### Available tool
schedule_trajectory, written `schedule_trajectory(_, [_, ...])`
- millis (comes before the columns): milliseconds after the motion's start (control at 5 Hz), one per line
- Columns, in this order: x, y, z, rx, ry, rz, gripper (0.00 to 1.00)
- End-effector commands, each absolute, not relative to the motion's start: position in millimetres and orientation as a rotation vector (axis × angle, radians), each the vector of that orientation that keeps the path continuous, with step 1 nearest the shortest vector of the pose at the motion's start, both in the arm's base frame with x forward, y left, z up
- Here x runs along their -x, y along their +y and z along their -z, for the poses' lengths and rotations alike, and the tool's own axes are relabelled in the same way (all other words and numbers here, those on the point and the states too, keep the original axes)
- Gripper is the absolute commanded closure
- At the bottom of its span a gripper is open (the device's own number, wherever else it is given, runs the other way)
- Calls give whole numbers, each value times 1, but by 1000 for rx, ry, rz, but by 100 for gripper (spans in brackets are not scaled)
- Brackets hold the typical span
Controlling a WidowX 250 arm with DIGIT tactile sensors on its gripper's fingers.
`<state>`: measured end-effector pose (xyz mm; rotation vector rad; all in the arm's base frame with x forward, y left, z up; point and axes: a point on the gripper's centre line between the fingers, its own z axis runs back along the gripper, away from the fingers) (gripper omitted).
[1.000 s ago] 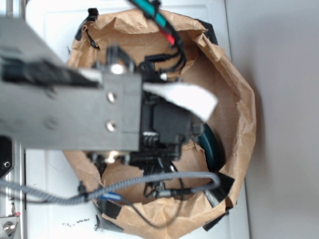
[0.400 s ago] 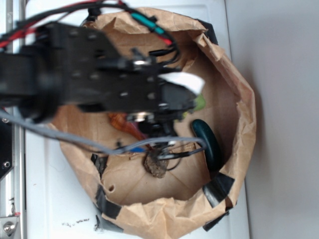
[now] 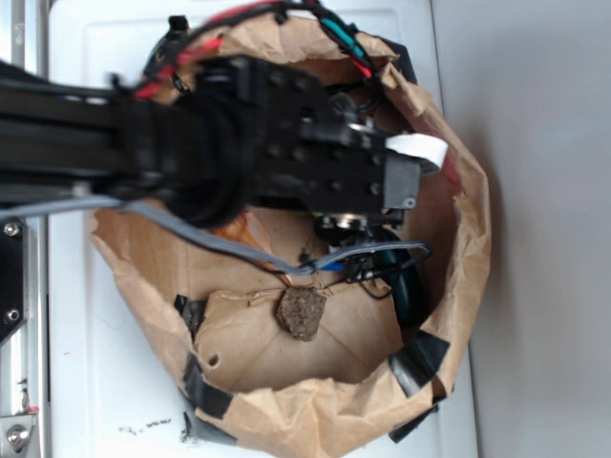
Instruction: Grab the green animal.
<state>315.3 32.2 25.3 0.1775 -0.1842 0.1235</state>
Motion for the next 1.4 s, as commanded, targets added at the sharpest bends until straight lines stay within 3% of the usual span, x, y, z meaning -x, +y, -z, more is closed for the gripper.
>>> schedule_trajectory(0, [-316,30,-32,-156,-266,-177,100])
schedule_trajectory(200, [-313,26,-54,-141,-258,-187,100])
schedule_trajectory(600, [-291,12,-142,-71,-195,-186,100])
schedule_trajectory(800, [-278,11,-163,-84,-224,-153,100])
schedule_trajectory(1000, [-257,12,-187,-33,-240,-124,100])
schedule_trajectory(1200, [-253,10,-185,-107,-311,-100,100])
